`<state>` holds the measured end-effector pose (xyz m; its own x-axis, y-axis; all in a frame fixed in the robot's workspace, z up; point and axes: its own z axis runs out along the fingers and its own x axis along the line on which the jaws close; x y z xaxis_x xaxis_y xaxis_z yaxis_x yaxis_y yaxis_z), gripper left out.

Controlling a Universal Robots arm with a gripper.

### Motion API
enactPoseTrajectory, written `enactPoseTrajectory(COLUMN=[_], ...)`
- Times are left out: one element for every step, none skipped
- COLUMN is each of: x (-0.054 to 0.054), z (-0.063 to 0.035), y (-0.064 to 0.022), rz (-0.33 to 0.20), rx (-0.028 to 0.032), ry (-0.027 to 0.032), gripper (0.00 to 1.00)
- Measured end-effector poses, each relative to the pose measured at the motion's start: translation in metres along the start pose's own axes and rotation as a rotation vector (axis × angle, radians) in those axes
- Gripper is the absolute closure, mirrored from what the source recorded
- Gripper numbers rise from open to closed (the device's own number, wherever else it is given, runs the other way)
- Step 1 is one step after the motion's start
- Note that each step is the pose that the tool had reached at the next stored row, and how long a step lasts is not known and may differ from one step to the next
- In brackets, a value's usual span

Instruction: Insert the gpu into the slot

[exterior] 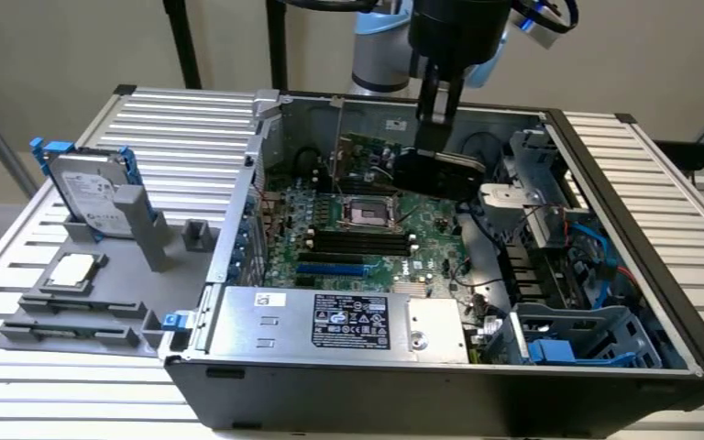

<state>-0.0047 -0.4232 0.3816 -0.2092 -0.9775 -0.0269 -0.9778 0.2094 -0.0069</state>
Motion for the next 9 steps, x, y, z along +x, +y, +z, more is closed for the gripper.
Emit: enactPoseTrajectory(x=[0.000, 0.000, 0.000, 0.000, 0.000, 0.001, 0.001, 0.001, 0.002], z=[0.0013, 0.0028, 0.0042, 0.0057, 0.0071, 0.0088, 0.0103, 0.0119, 0.0134], y=[0.0000, 0.0001, 0.0002, 0.0004, 0.0008, 0.0011, 0.0015, 0.0017, 0.0020], rz=[-0.018, -0.037, -0.053, -0.067, -0.079, -0.091, -0.101, -0.111, -0.120], rx=[-0.0005, -0.0010, -0.0015, -0.0020, -0.0026, -0.0032, -0.0038, -0.0044, -0.0049], ry=[-0.0008, -0.0016, -0.0021, -0.0031, -0.0045, -0.0062, -0.0079, -0.0098, -0.0117], gripper=[0.74, 0.74, 0.74, 0.74, 0.74, 0.74, 0.74, 0.74, 0.74])
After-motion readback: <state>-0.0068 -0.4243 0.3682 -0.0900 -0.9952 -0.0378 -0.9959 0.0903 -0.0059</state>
